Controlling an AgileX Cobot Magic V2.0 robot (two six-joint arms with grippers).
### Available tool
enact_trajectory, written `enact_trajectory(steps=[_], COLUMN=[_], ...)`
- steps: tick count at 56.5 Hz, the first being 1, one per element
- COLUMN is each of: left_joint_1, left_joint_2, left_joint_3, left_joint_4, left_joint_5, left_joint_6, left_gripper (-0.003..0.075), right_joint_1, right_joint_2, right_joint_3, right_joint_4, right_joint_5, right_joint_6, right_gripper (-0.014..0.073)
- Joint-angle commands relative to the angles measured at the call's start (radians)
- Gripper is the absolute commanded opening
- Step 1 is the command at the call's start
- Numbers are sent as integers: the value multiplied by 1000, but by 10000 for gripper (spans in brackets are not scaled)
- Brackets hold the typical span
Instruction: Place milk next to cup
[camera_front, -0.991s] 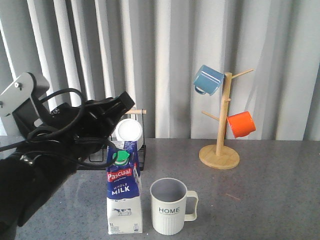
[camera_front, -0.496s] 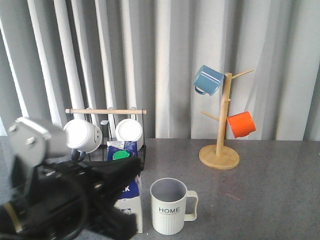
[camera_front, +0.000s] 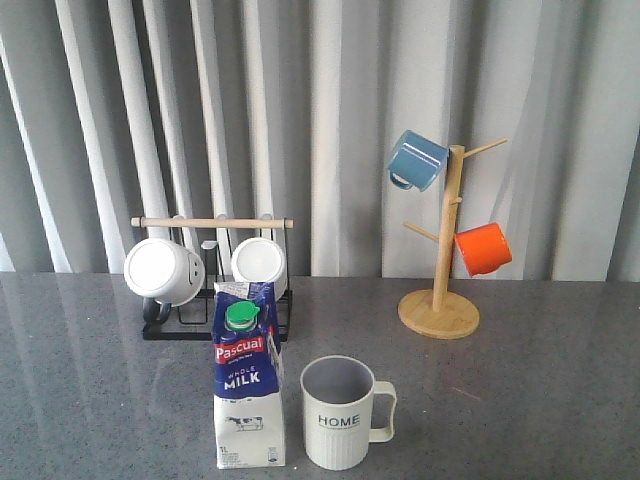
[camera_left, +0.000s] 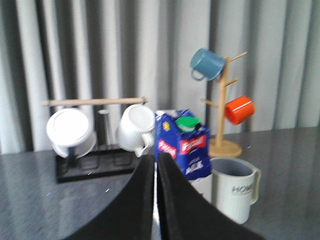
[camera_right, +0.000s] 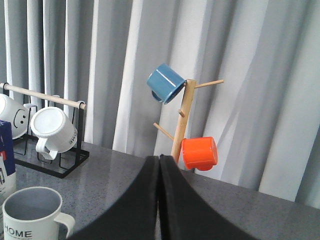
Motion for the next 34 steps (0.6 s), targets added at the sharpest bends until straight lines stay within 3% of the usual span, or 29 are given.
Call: enact_trajectory(steps=[1,13,28,34], left_joint_1=[127,282,291,291], left_joint_2=[-79,-253,-425,-487], left_joint_3=[-10,100,287,291], left_joint_4=[77,145,206,204], left_joint_5=[86,129,67,153], left_joint_6=[-94,-154,-155,-154], left_gripper=[-6,-6,-6,-6], right_joint_1=[-5,-5,-5,-5], right_joint_2=[-2,-2,-2,-2], right_joint_3=[-26,-26,-26,-26], right_joint_4=[-4,-4,-4,-4], right_joint_5=[-71,-71,-71,-71], right_joint_6=[-1,-1,-1,-1], right_gripper=[-8,-8,-8,-8])
